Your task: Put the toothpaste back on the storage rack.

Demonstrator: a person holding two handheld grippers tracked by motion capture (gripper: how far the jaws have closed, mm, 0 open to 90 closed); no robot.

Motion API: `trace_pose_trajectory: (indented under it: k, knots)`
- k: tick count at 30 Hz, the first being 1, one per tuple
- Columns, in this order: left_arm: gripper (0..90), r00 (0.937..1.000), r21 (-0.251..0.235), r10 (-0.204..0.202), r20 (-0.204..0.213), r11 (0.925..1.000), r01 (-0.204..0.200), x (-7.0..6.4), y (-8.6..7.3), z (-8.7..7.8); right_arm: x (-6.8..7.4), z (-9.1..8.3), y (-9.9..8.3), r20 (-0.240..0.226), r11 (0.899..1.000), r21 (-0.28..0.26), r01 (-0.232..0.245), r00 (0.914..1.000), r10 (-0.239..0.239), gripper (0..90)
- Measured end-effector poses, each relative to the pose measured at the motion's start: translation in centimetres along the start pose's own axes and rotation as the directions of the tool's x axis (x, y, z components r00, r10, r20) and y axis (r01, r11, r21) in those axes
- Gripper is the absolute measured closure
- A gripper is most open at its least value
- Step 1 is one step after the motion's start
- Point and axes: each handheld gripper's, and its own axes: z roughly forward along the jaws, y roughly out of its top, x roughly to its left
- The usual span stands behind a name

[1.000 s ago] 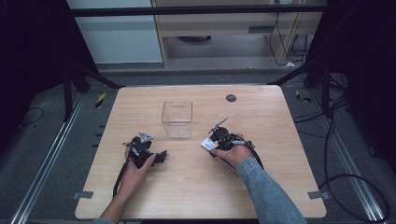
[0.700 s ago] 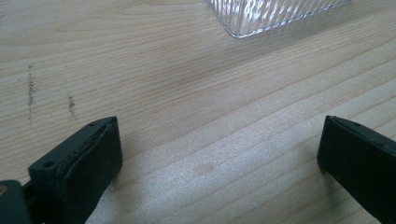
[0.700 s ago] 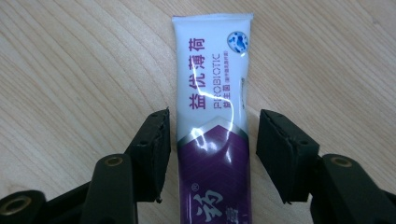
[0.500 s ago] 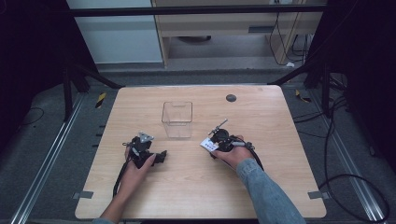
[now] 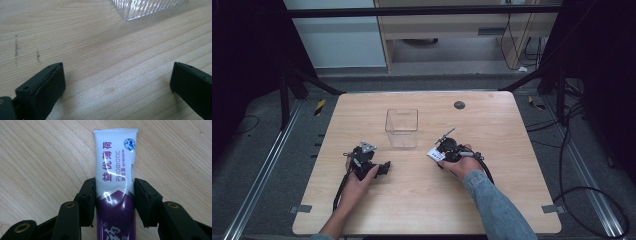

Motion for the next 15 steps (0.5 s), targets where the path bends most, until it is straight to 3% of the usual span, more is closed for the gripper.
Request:
trace_pose_trajectory:
  k: [15]
  knots:
    - [0.0,1.0,0.0,0.0,0.0,1.0,0.0,-0.01,0.0,0.0,0.22,-0.04,0.1,0.009,1.0,0.008,0.008,0.9999,-0.008,56.5]
